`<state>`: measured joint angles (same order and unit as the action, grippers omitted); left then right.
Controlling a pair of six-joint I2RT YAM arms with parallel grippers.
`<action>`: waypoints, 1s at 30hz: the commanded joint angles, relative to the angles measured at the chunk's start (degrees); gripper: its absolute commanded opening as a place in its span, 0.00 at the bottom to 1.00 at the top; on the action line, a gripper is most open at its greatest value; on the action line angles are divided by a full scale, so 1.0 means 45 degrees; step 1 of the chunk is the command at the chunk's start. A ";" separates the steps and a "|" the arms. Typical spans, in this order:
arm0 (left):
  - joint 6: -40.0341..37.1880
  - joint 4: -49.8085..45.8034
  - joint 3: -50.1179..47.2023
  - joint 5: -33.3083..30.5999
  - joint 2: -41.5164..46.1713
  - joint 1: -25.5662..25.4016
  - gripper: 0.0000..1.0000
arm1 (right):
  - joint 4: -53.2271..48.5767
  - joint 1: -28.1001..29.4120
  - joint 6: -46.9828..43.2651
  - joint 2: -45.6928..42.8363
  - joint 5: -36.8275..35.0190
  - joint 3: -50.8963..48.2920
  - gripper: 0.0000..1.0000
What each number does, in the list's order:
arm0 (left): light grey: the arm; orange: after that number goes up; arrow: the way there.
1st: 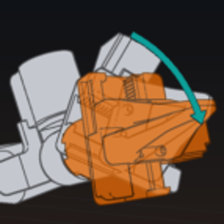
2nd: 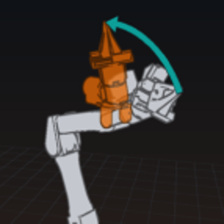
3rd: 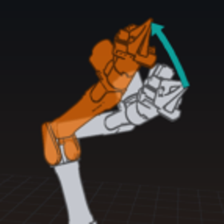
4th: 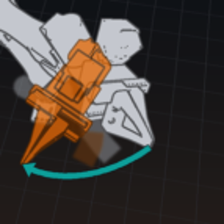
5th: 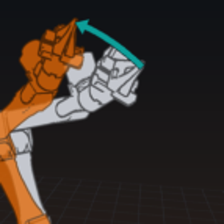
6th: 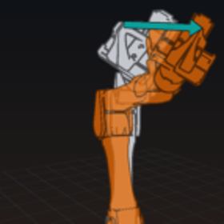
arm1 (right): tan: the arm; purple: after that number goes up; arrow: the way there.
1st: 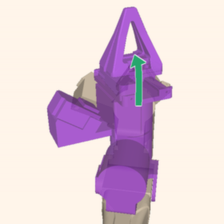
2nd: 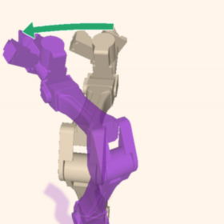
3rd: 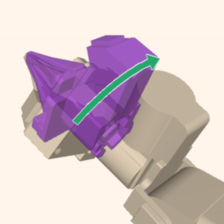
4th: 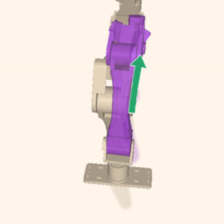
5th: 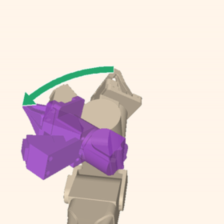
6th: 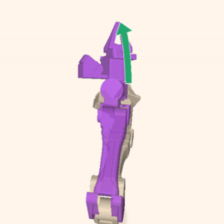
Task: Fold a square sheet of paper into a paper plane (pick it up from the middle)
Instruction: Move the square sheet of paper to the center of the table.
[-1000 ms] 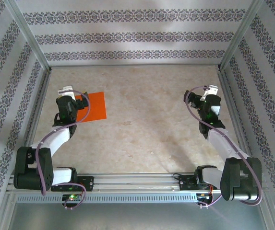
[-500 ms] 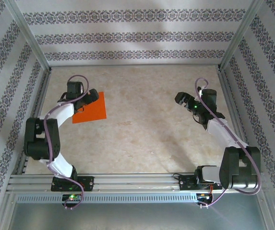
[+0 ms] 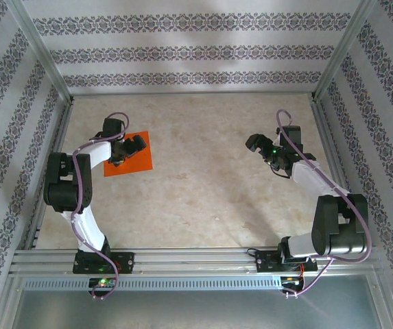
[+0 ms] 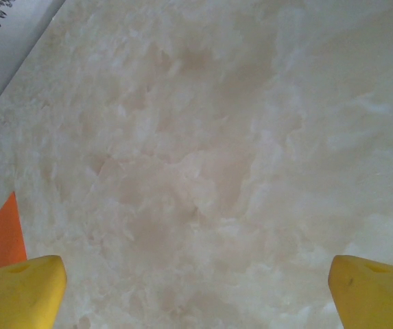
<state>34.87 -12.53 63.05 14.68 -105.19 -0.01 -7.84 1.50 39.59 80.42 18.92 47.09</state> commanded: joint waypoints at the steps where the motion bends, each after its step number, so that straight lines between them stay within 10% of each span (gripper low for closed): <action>1: 0.0221 -0.0739 0.0265 0.0502 -0.0334 -0.0258 0.97 | -0.0102 0.0299 -0.0148 -0.0026 -0.0025 0.0453 0.98; 10: 0.0406 -0.1536 0.0177 0.1204 -0.0362 -0.1915 0.96 | -0.0150 0.0468 -0.0815 -0.0577 -0.0796 0.0326 0.98; 24: 0.4789 -0.1109 -0.0004 0.1228 -0.0328 -0.7844 0.96 | -0.0315 0.0468 -0.0513 -0.0901 -0.0584 -0.0256 0.98; 30: 0.5964 0.0492 0.0065 0.2072 0.0491 -0.8114 0.96 | -0.1091 0.0906 -0.0250 -0.1287 -0.0113 -0.0455 0.97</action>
<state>56.53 -12.91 63.92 22.11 -105.58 -36.77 -9.85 3.97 37.60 75.92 17.04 45.67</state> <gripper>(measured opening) 0.960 0.973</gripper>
